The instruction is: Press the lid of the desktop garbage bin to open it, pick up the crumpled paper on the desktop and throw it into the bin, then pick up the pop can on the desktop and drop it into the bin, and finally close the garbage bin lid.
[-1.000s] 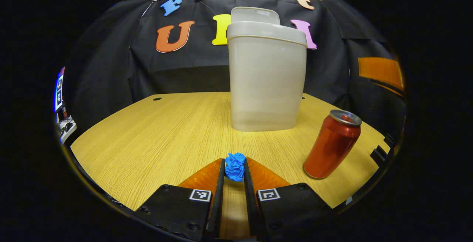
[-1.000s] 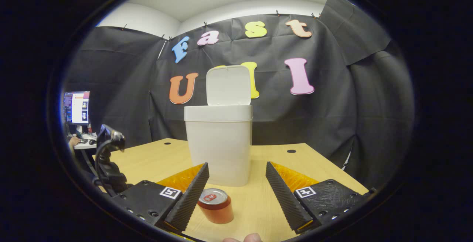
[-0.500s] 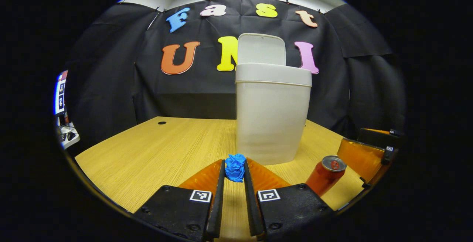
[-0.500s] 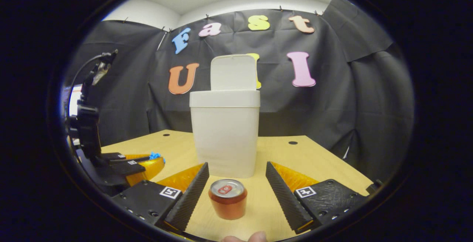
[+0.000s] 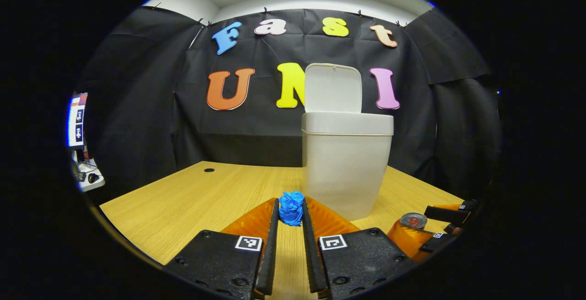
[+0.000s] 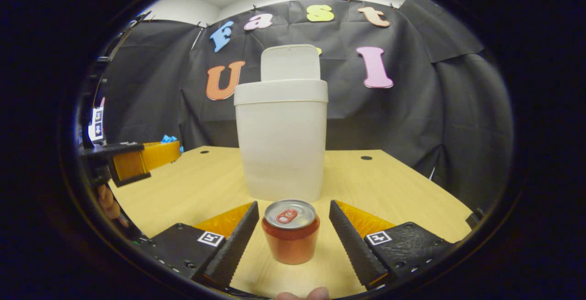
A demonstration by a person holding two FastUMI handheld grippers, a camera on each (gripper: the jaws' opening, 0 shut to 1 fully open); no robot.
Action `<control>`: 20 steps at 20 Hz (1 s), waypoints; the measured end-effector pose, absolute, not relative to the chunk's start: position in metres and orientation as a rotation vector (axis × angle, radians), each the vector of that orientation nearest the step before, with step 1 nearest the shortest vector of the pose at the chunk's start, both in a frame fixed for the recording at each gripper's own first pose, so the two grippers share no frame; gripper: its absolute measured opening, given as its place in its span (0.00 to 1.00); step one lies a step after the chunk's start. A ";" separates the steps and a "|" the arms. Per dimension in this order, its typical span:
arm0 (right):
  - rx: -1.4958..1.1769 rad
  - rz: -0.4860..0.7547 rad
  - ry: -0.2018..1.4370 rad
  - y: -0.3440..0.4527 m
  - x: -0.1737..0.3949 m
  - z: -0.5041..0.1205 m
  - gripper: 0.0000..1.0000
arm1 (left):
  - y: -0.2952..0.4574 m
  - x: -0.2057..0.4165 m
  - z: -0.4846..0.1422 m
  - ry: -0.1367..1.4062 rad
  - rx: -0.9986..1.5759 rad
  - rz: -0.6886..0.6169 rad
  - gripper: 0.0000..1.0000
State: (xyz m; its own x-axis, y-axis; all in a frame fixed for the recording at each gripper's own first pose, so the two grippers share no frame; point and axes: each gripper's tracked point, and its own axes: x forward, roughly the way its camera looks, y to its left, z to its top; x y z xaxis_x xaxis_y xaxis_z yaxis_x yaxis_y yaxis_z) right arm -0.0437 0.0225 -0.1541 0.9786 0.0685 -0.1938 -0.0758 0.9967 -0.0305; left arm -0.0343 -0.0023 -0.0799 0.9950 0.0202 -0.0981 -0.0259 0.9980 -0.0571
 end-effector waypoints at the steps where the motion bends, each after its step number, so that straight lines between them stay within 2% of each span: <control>1: -0.036 0.075 0.206 0.023 -0.043 -0.159 0.96 | -0.001 -0.034 -0.077 0.091 -0.056 0.025 0.31; 10: 0.037 0.077 0.371 0.022 -0.032 -0.215 0.96 | 0.001 -0.032 -0.057 0.049 -0.045 0.020 0.31; 11: 0.045 0.074 0.384 0.021 -0.032 -0.219 0.97 | 0.001 -0.031 -0.056 0.048 -0.044 0.019 0.28; 12: 0.047 0.069 0.396 0.019 -0.033 -0.224 0.96 | 0.003 -0.030 -0.057 0.049 -0.042 0.018 0.31; 14: 0.041 0.062 0.418 0.018 -0.032 -0.230 0.97 | 0.003 -0.028 -0.058 0.052 -0.045 0.016 0.31; 15: 0.037 0.061 0.426 0.017 -0.032 -0.232 0.96 | 0.003 -0.028 -0.057 0.050 -0.044 0.017 0.28; 16: 0.035 0.059 0.437 0.016 -0.031 -0.235 0.96 | 0.003 -0.027 -0.053 0.047 -0.038 0.018 0.31; 20: 0.030 0.059 0.440 0.014 -0.031 -0.236 0.95 | 0.005 -0.018 -0.042 0.028 -0.033 0.026 0.31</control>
